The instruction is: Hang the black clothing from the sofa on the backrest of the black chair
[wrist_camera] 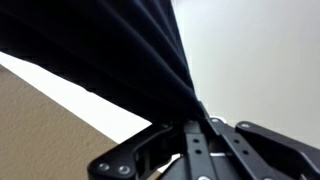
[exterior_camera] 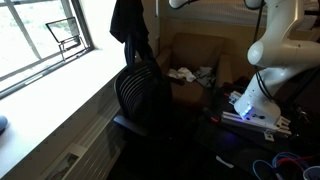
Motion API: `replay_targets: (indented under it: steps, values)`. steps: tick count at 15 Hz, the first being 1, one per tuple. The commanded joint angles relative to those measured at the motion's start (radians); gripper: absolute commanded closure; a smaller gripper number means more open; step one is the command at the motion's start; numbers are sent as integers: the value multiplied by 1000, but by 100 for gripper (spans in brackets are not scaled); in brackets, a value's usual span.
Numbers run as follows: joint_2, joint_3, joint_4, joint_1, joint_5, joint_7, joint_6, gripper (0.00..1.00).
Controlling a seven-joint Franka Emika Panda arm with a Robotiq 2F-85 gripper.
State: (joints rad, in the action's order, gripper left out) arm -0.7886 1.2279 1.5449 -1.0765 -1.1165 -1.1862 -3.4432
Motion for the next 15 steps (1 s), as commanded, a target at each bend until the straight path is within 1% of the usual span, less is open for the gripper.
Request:
replay_targets:
  steps: [1, 2, 3, 4, 6, 8, 10, 12, 14, 15]
  values:
    - [-13, 23, 17, -15, -14, -1, 0, 95]
    - [-21, 33, 26, -24, -18, -1, 0, 95]
    - [-27, 38, 29, -29, -20, -1, 0, 99]
    - [-20, 16, 25, -15, -21, 13, -10, 99]
    - [-34, 11, 36, 27, -76, 63, -23, 99]
    - [-48, 9, 30, 93, -137, 112, -30, 99]
    - [-70, 19, 29, 156, -187, 135, -6, 99]
    - [-104, 24, 38, 200, -238, 146, 10, 99]
    - [-125, 32, 82, 195, -278, 128, 46, 99]
    - [-129, 34, 113, 172, -288, 118, 72, 99]
